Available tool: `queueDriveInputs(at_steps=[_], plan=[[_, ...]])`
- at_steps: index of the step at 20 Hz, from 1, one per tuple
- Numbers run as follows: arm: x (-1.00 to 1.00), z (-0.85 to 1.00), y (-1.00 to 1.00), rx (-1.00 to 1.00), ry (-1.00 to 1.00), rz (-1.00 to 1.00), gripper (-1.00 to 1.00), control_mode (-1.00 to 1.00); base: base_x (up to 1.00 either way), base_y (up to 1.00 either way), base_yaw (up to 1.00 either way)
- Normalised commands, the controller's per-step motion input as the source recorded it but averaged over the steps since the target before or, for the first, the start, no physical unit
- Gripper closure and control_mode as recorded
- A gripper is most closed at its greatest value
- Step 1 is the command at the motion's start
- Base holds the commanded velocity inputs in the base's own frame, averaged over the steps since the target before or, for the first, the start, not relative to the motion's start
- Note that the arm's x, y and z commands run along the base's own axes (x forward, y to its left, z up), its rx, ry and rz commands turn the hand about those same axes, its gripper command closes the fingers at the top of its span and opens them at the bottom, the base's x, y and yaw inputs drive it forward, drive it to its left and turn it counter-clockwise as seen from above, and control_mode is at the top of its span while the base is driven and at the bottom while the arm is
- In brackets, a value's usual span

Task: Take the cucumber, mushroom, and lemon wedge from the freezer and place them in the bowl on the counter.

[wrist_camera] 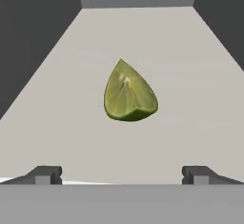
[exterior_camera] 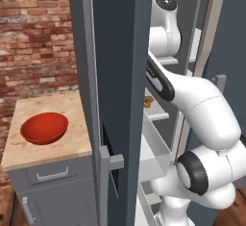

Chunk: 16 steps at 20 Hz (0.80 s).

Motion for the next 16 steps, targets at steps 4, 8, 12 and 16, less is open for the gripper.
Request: queueDriveInputs(at_steps=[4, 8, 12, 16], plan=[[0.31, -0.14, 0.00, 0.00, 0.00, 0.00, -1.00, -1.00, 0.00, 0.00, 0.00], [0.38, -0.16, 0.00, 0.00, 0.00, 0.00, -1.00, -1.00, 0.00, 0.00, 0.00], [0.46, -0.09, 0.00, 0.00, 0.00, 0.00, -1.00, -1.00, 0.00, 0.00, 0.00], [0.43, -0.05, 0.00, 0.00, 0.00, 0.00, -1.00, -1.00, 0.00, 0.00, 0.00]])
